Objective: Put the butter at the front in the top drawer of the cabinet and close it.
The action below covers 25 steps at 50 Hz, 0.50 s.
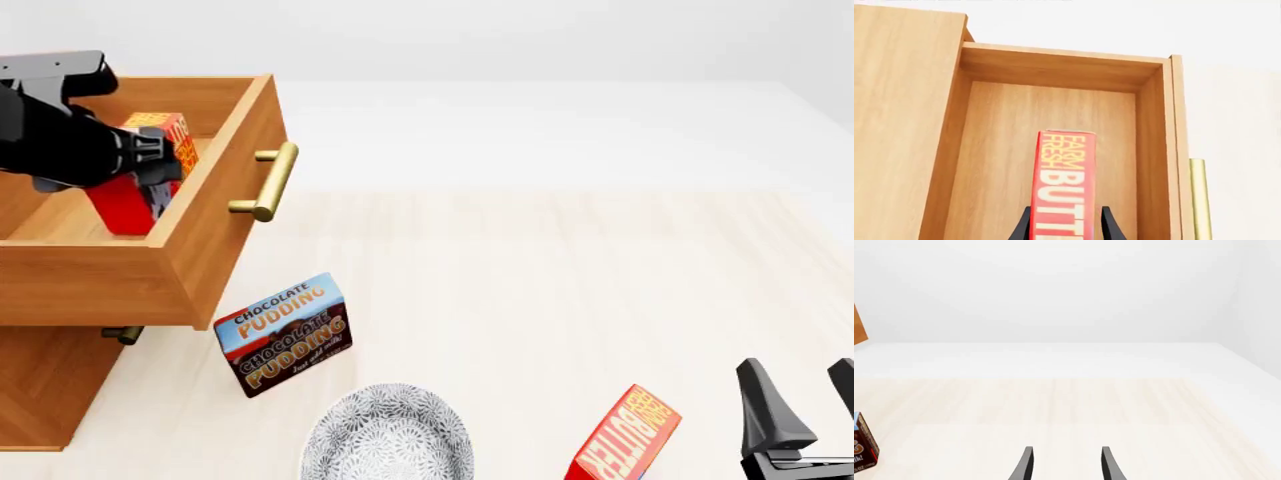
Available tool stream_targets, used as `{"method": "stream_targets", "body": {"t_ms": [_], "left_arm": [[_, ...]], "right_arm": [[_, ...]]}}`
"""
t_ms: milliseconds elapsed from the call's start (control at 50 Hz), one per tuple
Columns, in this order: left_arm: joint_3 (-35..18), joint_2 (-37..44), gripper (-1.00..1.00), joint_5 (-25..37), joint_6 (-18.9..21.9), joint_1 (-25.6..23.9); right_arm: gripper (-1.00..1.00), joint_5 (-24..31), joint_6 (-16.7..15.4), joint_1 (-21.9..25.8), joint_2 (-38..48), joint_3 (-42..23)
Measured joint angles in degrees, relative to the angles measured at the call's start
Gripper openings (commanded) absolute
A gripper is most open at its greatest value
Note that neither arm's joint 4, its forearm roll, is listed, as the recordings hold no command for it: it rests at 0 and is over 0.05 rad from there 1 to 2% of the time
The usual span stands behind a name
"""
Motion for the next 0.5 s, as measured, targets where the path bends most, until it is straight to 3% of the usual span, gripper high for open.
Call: {"method": "stream_targets", "body": {"t_ms": [500], "left_arm": [[-1.19,-4.26,1.00,4.22,1.12,-0.59]], "right_arm": [[1.00,0.00,0.00,0.00,0.00,0.00]]}}
